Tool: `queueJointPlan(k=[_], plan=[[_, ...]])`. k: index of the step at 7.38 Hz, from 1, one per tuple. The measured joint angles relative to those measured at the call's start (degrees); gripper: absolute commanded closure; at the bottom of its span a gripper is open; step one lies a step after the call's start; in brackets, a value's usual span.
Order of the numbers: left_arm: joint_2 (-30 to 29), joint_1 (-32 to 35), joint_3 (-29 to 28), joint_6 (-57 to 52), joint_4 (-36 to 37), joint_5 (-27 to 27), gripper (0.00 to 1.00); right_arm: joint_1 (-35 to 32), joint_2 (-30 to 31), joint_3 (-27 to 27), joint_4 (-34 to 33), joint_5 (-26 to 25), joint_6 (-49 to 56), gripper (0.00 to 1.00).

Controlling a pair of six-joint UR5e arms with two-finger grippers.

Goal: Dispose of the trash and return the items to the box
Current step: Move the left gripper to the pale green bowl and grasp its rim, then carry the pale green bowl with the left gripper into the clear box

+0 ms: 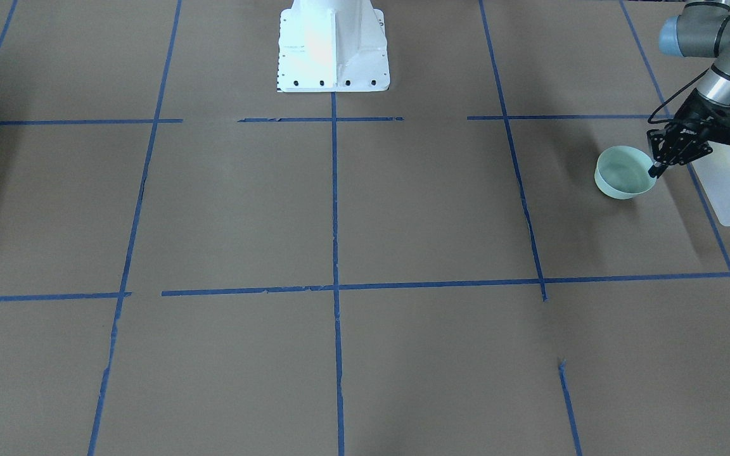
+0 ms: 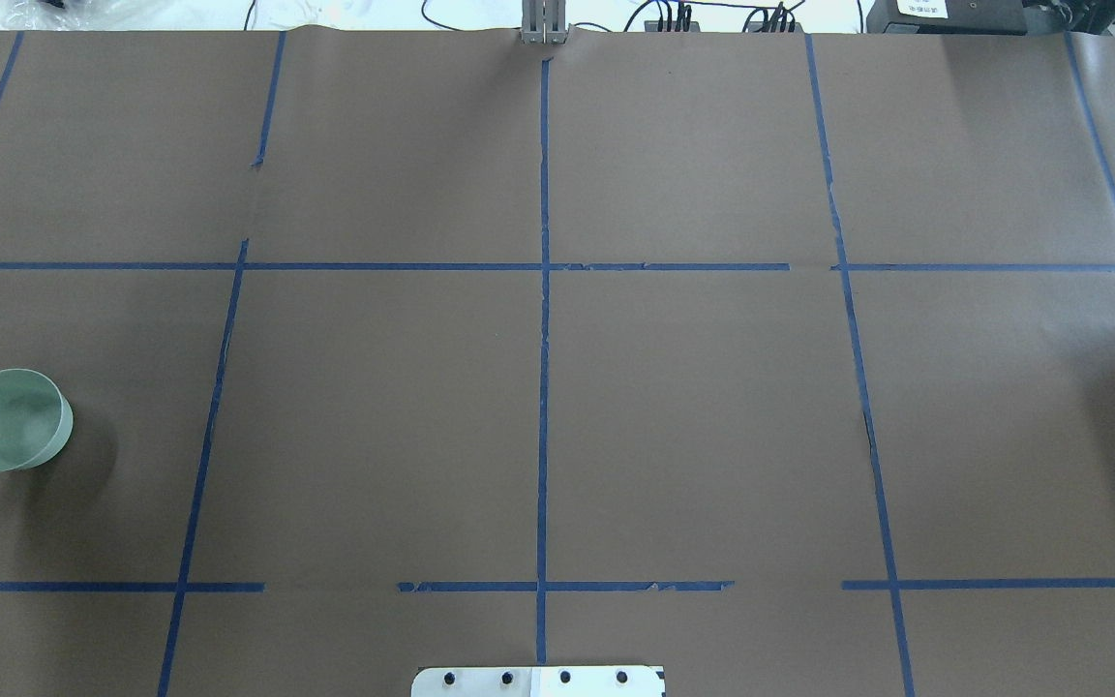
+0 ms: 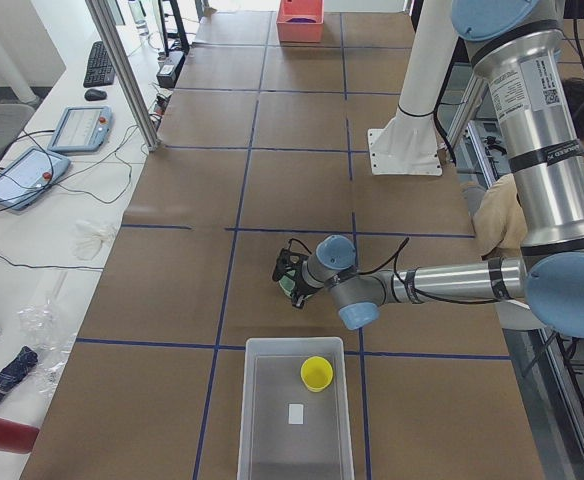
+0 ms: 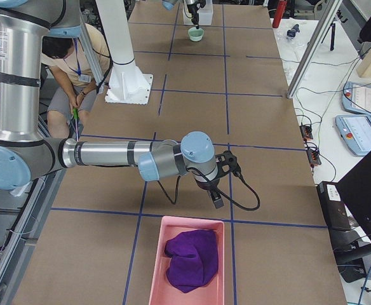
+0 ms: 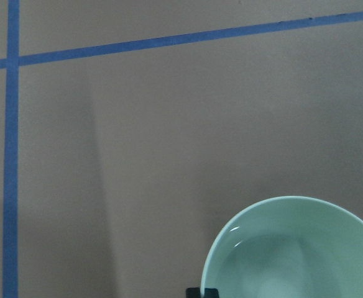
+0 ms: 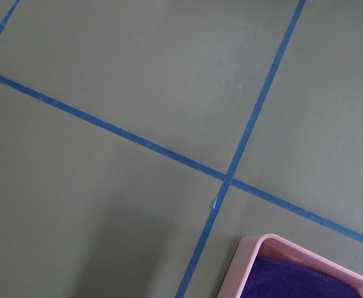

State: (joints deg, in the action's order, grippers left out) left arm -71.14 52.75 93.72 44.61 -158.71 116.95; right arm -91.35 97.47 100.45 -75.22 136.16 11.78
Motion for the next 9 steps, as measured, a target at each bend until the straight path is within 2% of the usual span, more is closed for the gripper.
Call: queueJointPlan(k=[2, 4, 6, 7, 9], plan=[[0.13, 10.68, 0.80, -12.68, 3.73, 10.82, 1.00, 0.03, 0.01, 0.01, 0.05, 0.21, 0.00, 0.00], [-0.08, 24.56, 0.95, -31.93, 13.85, 18.83, 1.00, 0.03, 0.01, -0.04, -0.02, 0.24, 0.00, 0.00], [-1.33, 37.07, -0.26, -50.78, 26.00, 19.66, 1.00, 0.10, 0.04, -0.13, -0.09, 0.24, 0.00, 0.00], [-3.74, 42.24, -3.38, -59.63, 30.47, 18.13, 1.00, 0.23, 0.03, -0.20, -0.09, 0.21, -0.01, 0.00], [-7.14, 46.08, -11.21, -67.79, 31.88, 15.73, 1.00, 0.59, 0.00, -0.31, -0.10, 0.09, 0.00, 0.00]])
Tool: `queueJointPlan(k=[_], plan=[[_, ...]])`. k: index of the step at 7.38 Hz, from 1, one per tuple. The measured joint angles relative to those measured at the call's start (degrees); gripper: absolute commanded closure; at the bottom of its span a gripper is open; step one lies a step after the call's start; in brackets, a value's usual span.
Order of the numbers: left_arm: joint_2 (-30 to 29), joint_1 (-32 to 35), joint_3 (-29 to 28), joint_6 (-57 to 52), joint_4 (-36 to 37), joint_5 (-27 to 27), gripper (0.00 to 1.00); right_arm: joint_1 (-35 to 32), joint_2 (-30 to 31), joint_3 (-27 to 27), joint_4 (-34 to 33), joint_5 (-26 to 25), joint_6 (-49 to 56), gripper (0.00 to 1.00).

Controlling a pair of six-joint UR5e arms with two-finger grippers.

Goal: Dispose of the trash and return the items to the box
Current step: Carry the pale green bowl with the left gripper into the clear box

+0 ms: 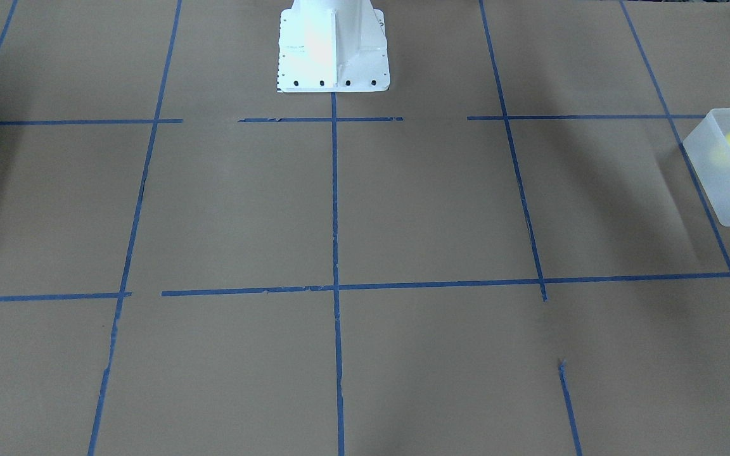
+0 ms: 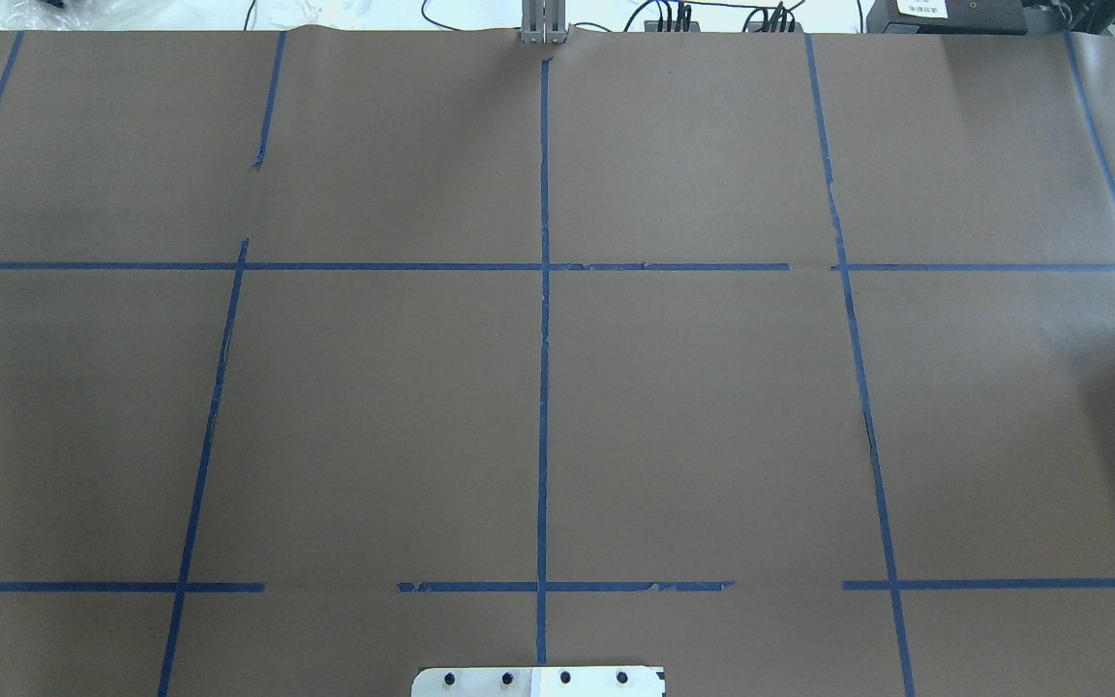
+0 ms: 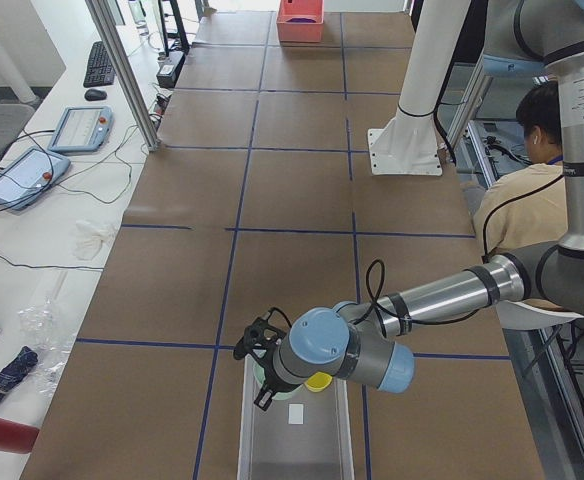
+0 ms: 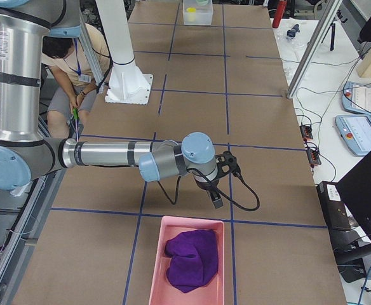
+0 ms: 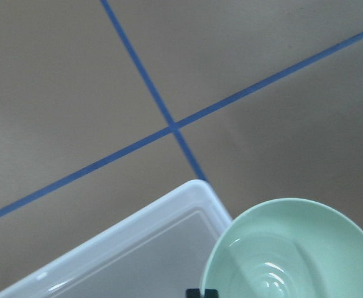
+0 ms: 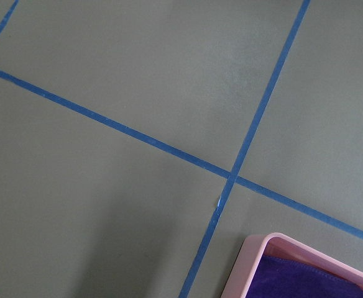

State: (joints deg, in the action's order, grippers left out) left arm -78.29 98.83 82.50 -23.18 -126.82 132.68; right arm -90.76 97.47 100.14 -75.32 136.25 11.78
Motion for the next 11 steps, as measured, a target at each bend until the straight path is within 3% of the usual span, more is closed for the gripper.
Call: queueJointPlan(k=[4, 5, 6, 9, 10, 11], plan=[[2.34, 0.33, -6.79, 6.47, -12.49, -2.78, 1.00, 0.57, -0.19, -0.07, 0.02, -0.11, 0.00, 0.00], [3.15, 0.20, -7.05, 7.17, -13.67, -2.64, 0.59, 0.75, -0.23, -0.08, 0.05, -0.11, 0.00, 0.00], [3.49, 0.04, -7.11, 7.37, -14.12, -2.56, 0.01, 0.87, -0.25, -0.07, 0.09, -0.11, 0.00, 0.00], [3.20, -0.33, -5.53, 7.28, -15.16, -2.55, 0.00, 1.11, -0.39, 0.05, 0.13, -0.17, -2.42, 0.00], [2.70, -1.01, -2.09, 7.51, -12.27, -2.50, 0.00, 1.24, -0.69, 0.15, 0.09, -0.27, -4.40, 0.00], [1.07, -1.74, 2.26, 7.63, -4.47, -2.23, 0.00, 1.29, -1.02, 0.22, 0.04, -0.40, -5.75, 0.00]])
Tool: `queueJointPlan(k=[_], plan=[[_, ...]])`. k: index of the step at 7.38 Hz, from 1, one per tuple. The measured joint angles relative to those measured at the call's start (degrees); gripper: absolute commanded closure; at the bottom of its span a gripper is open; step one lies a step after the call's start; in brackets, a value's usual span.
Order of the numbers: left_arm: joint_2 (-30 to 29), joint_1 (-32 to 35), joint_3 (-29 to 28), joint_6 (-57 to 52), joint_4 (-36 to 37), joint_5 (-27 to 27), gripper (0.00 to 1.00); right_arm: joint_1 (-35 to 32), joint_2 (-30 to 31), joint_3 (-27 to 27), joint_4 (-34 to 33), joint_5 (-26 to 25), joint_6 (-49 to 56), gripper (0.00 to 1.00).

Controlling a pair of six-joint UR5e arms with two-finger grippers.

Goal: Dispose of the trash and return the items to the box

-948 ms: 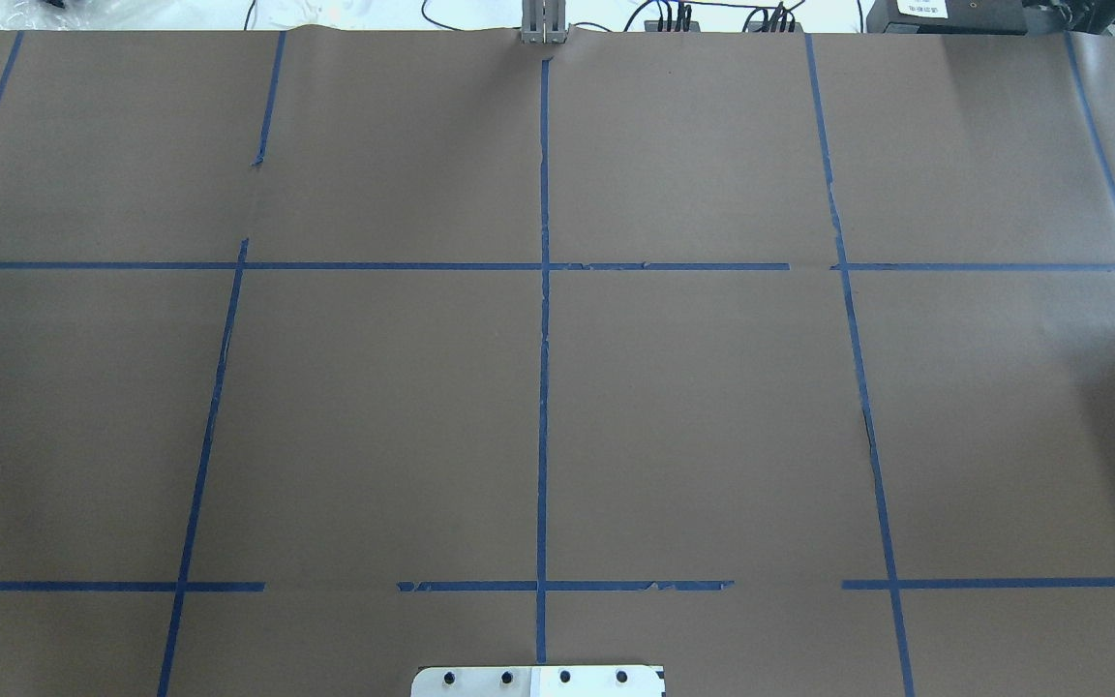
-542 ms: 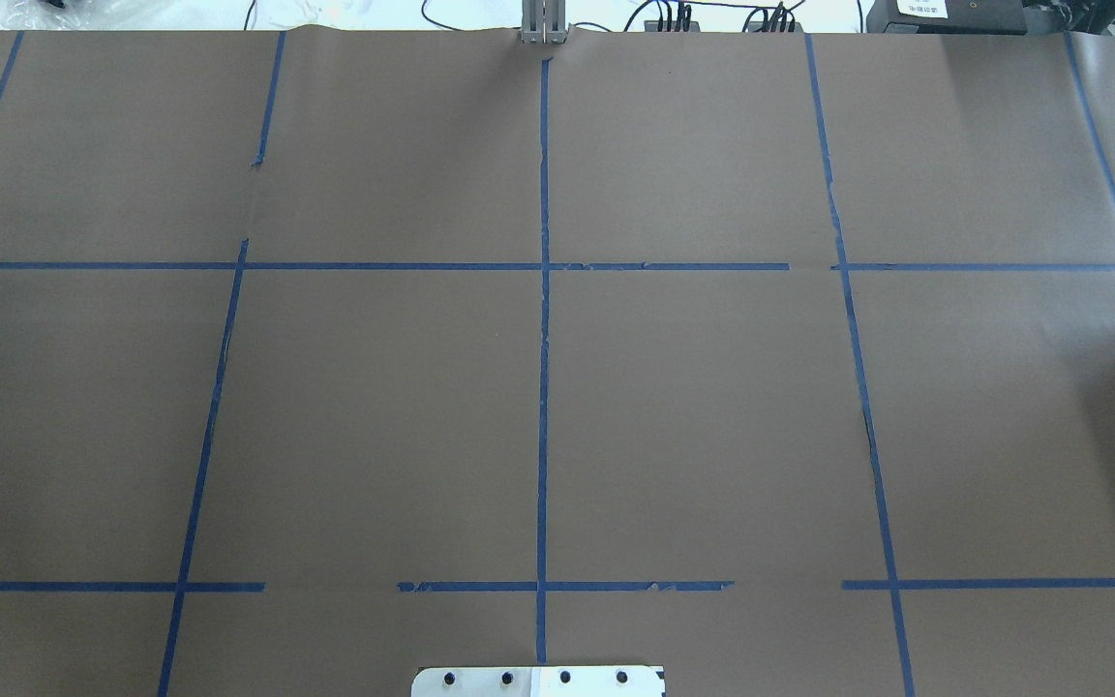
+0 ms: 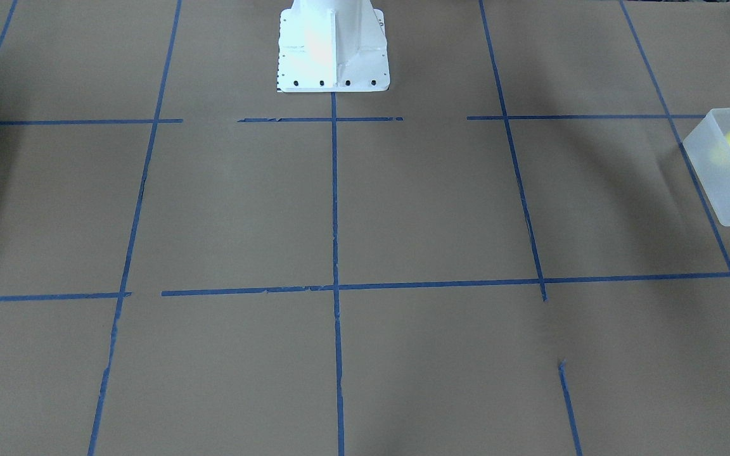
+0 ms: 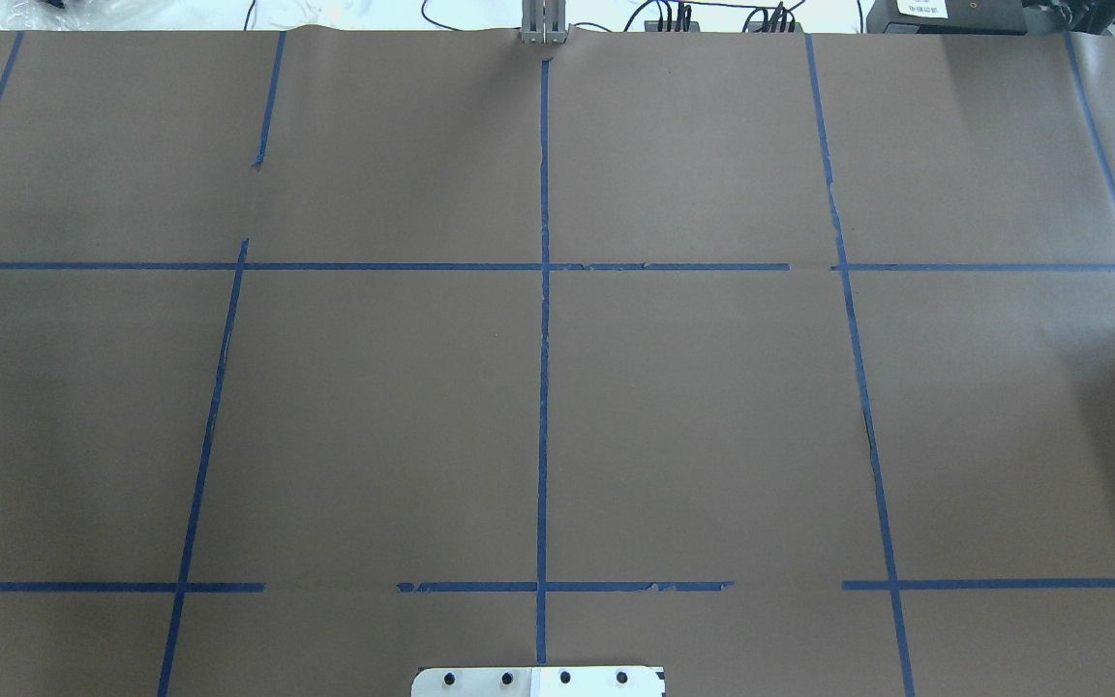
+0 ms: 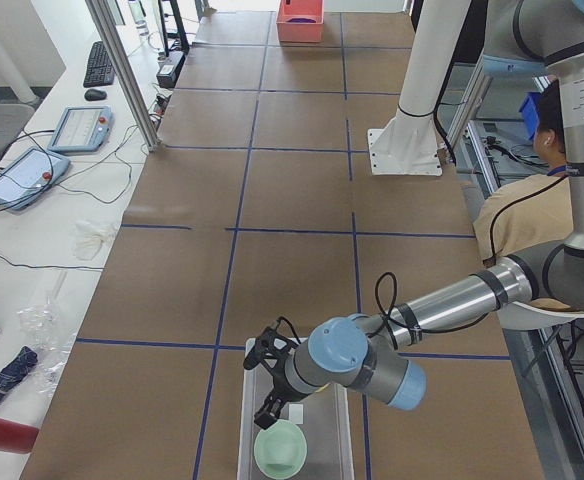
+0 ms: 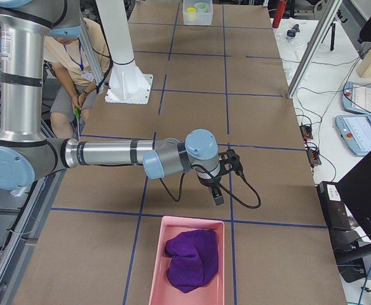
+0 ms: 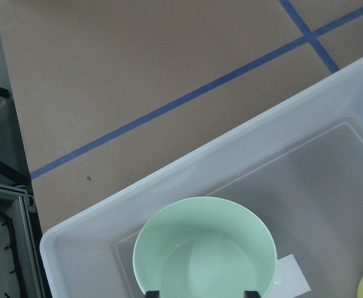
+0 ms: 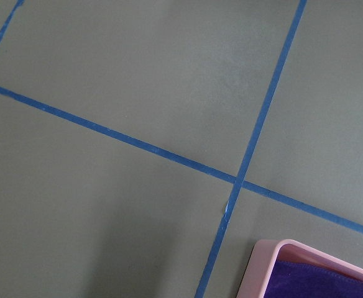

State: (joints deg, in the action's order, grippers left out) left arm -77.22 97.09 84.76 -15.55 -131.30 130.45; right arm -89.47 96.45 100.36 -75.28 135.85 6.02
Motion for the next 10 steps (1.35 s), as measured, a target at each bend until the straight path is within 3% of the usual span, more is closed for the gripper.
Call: queueJointPlan(k=[2, 5, 7, 10], plan=[[-8.30, -0.55, 9.77, -0.22, 28.43, 0.78, 0.00, 0.48, -1.74, 0.11, -2.10, -0.55, -1.20, 0.00], [-10.75, -1.27, 14.42, -0.33, 48.91, 1.47, 0.00, 2.76, -4.18, 0.39, -14.63, -1.81, -1.31, 0.00], [-9.12, -2.79, 17.22, -0.45, 51.98, 2.35, 0.00, 3.17, -3.62, 0.47, -18.07, -3.13, -1.28, 0.00], [-6.92, -3.28, 19.23, -0.61, 50.79, 2.62, 0.00, 3.25, -0.08, 3.35, -18.87, -3.25, -0.66, 0.00]])
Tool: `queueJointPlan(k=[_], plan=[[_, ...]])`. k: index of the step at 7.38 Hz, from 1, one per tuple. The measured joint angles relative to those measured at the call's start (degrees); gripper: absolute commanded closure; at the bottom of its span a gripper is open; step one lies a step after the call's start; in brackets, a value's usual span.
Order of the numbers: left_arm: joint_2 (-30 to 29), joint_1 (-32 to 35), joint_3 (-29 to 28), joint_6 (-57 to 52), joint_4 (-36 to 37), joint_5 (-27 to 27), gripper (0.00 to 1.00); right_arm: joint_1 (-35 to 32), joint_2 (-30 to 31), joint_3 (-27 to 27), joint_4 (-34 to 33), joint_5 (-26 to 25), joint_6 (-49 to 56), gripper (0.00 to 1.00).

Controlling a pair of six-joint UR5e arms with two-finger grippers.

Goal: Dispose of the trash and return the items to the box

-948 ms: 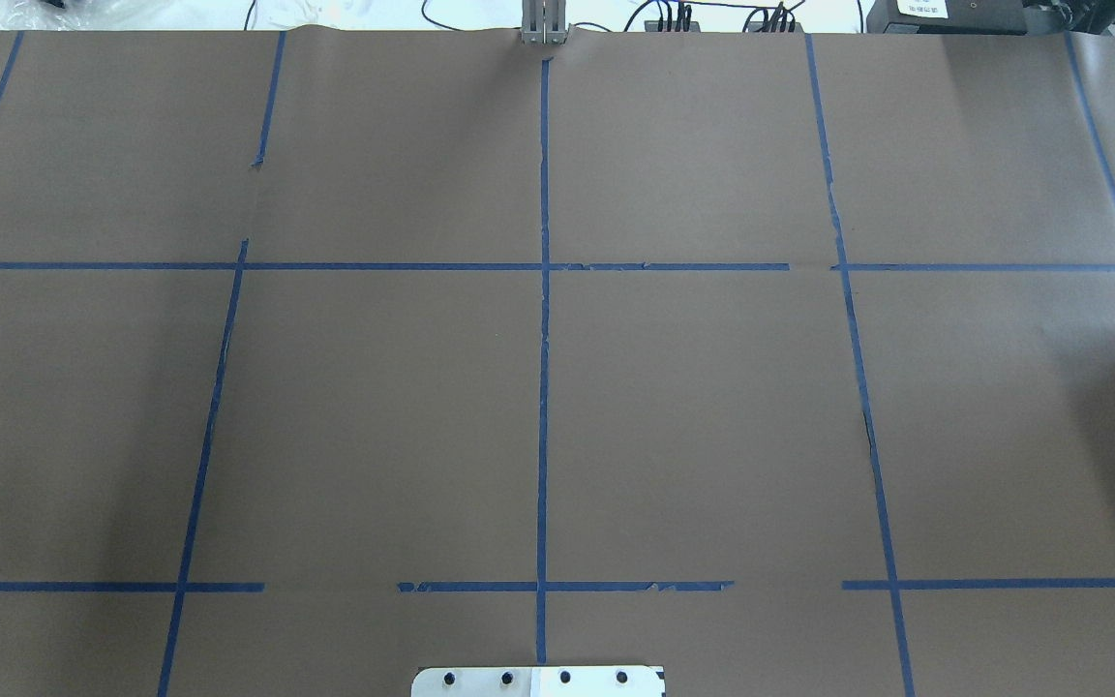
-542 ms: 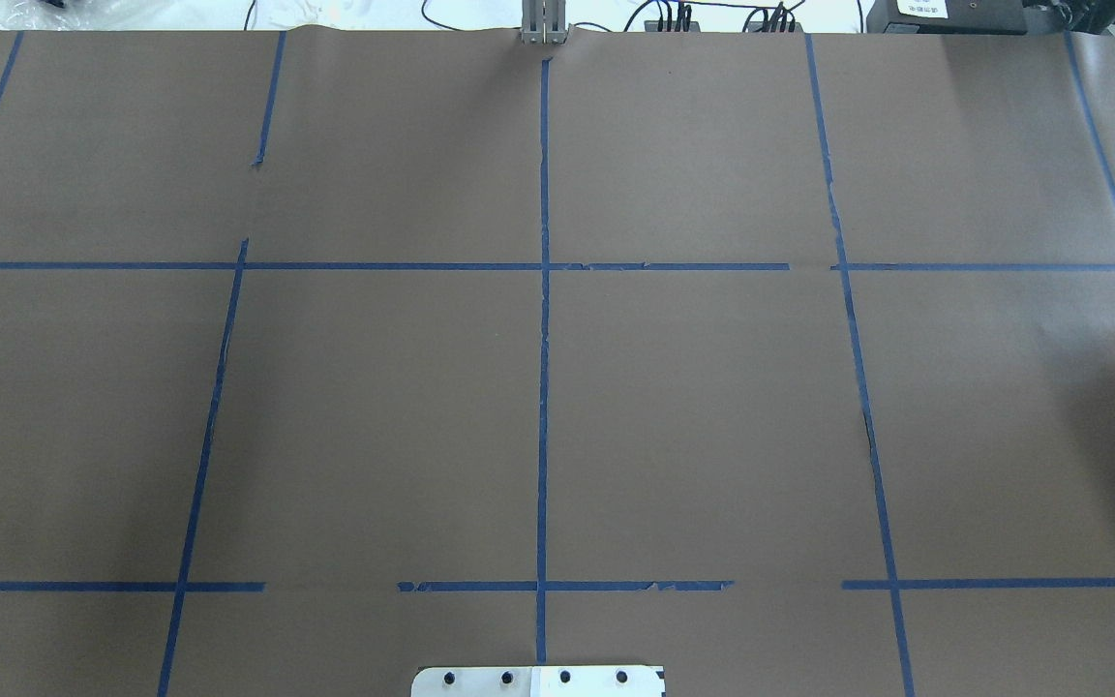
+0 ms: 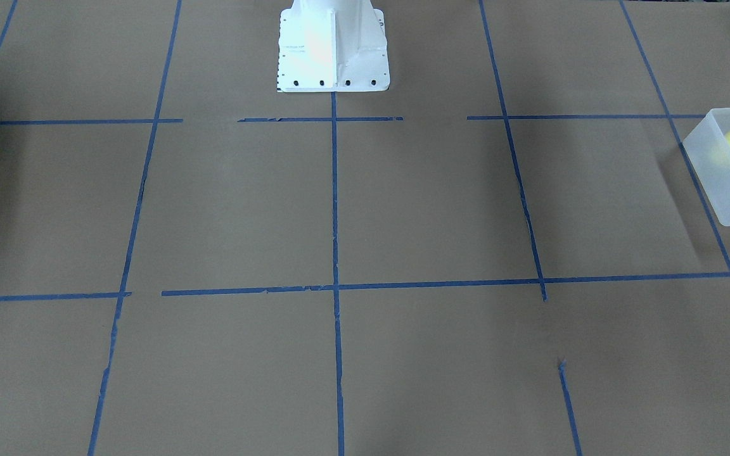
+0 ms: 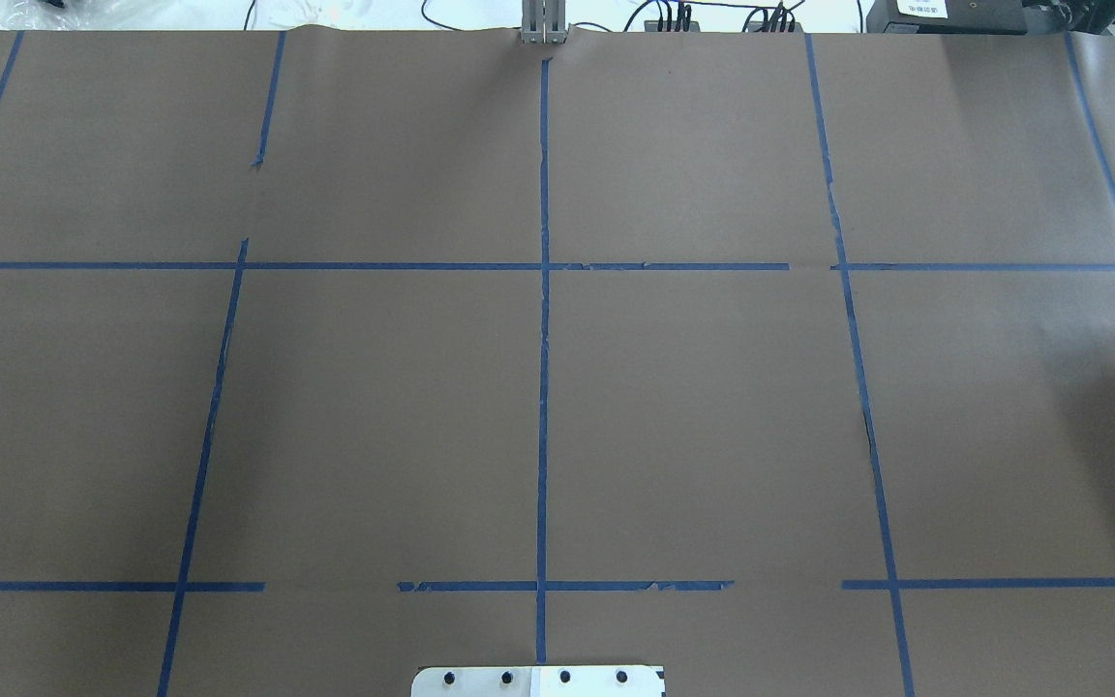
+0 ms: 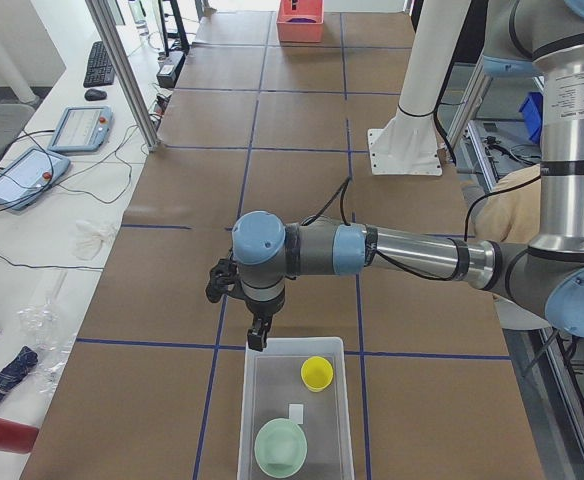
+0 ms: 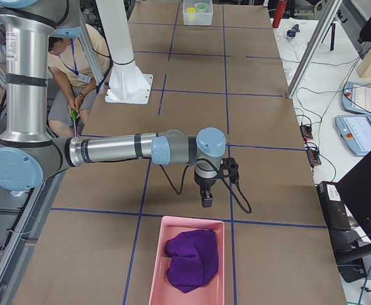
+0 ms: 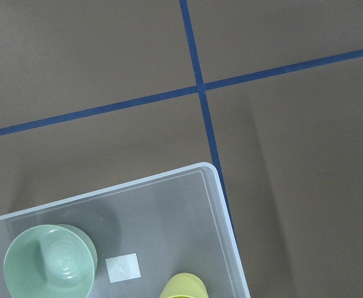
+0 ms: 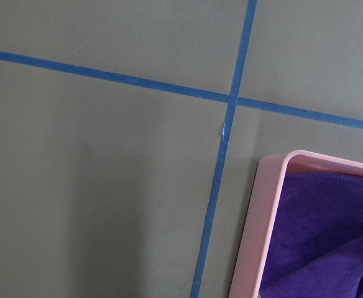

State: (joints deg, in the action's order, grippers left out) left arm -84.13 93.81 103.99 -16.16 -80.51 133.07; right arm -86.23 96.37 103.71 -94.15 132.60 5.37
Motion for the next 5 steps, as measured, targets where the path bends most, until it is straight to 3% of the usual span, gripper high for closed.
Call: queueJointPlan(k=[5], plan=[[5.57, 0.05, -3.00, 0.11, -8.61, 1.63, 0.00, 0.09, 1.75, 1.13, 0.81, 0.19, 0.13, 0.00]])
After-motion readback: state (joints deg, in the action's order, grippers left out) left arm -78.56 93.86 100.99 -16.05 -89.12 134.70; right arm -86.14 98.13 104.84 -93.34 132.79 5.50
